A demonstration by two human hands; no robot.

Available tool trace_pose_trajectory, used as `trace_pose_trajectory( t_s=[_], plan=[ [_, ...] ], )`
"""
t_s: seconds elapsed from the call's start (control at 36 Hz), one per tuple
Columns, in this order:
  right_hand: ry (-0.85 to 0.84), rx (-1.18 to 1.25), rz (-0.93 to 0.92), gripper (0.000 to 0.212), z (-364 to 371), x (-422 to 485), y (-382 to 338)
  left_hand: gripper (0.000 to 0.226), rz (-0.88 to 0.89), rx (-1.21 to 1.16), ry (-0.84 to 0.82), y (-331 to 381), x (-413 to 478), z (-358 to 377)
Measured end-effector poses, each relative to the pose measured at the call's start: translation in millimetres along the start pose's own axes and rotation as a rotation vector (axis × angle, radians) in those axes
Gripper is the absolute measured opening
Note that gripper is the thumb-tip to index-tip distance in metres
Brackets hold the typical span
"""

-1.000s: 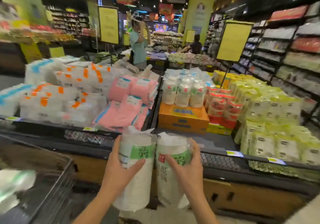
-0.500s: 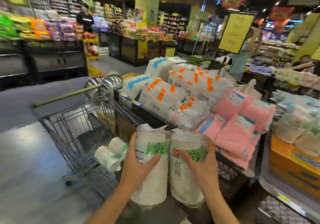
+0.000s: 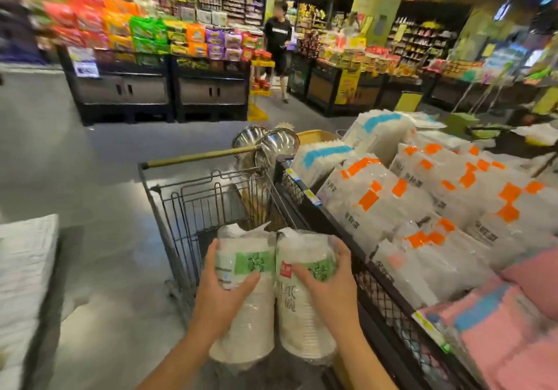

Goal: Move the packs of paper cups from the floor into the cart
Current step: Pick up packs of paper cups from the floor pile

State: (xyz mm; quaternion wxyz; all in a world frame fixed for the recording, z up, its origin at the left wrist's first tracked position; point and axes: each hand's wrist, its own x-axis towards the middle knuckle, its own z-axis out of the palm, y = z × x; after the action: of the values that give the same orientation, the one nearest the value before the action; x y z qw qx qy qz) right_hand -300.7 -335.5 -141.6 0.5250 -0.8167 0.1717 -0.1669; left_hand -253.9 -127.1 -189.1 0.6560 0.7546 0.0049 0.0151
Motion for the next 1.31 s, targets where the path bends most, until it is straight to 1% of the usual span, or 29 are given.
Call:
trace_pose_trajectory(
  t_s=[0.11,0.17,0.22,0.25,0.28,0.44,0.56,0.67,0.78,0.83,0.97,1.03,1.08,1.17,1.19,1.25,1.31],
  plan=[
    [-0.101,0.024,0.014,0.091,7.3,55.8,21.3,0.121,-0.096,0.02,0.14,-20.4,27.1,18.0],
    [-0.151,0.032,0.039,0.087,12.9,81.5,32.8,0.117,-0.144,0.045,0.19,-24.7,34.2,25.2],
    [-0.206,0.026,0.044,0.08,21.4,104.3,43.2,0.105,-0.183,0.06,0.246,-26.7,39.5,32.3],
    [-0.225,0.017,0.05,0.078,26.9,114.7,48.5,0.102,-0.194,0.073,0.278,-28.4,42.8,35.5],
    [-0.246,0.012,0.063,0.078,33.7,124.9,53.8,0.104,-0.215,0.074,0.314,-31.3,47.0,37.7],
    [-0.361,-0.064,0.151,0.094,92.9,178.3,82.5,0.105,-0.396,0.146,0.41,-71.1,85.8,36.8],
    [-0.402,-0.164,0.212,0.105,147.6,209.2,112.6,0.107,-0.504,0.155,0.419,-121.4,131.4,38.8],
    [-0.447,-0.266,0.257,0.097,205.1,244.1,145.2,0.107,-0.583,0.214,0.367,-168.2,180.0,42.5],
    [-0.471,-0.362,0.309,0.109,265.2,280.3,185.1,0.113,-0.682,0.326,0.35,-222.7,228.1,41.8],
    [-0.479,-0.404,0.332,0.109,290.6,293.3,203.2,0.113,-0.742,0.366,0.352,-245.1,246.4,43.8],
    [-0.487,-0.481,0.387,0.105,344.5,312.7,244.3,0.105,-0.852,0.462,0.33,-303.7,282.5,48.8],
    [-0.488,-0.503,0.434,0.105,361.4,317.5,262.1,0.107,-0.9,0.5,0.33,-331.9,289.7,48.8],
    [-0.492,-0.474,0.458,0.103,375.2,317.3,279.9,0.111,-0.917,0.531,0.317,-364.9,290.3,46.9],
    [-0.484,-0.479,0.477,0.113,382.0,316.5,297.3,0.119,-0.965,0.542,0.289,-408.8,286.5,45.1],
    [-0.483,-0.487,0.486,0.112,381.7,318.4,302.3,0.119,-0.995,0.533,0.287,-419.8,284.5,45.5],
    [-0.493,-0.513,0.477,0.109,381.7,325.8,302.8,0.116,-1.032,0.559,0.276,-428.2,282.4,50.0],
    [-0.515,-0.562,0.481,0.109,382.0,333.6,299.5,0.112,-1.003,0.622,0.292,-423.3,286.1,57.4]
  ],
)
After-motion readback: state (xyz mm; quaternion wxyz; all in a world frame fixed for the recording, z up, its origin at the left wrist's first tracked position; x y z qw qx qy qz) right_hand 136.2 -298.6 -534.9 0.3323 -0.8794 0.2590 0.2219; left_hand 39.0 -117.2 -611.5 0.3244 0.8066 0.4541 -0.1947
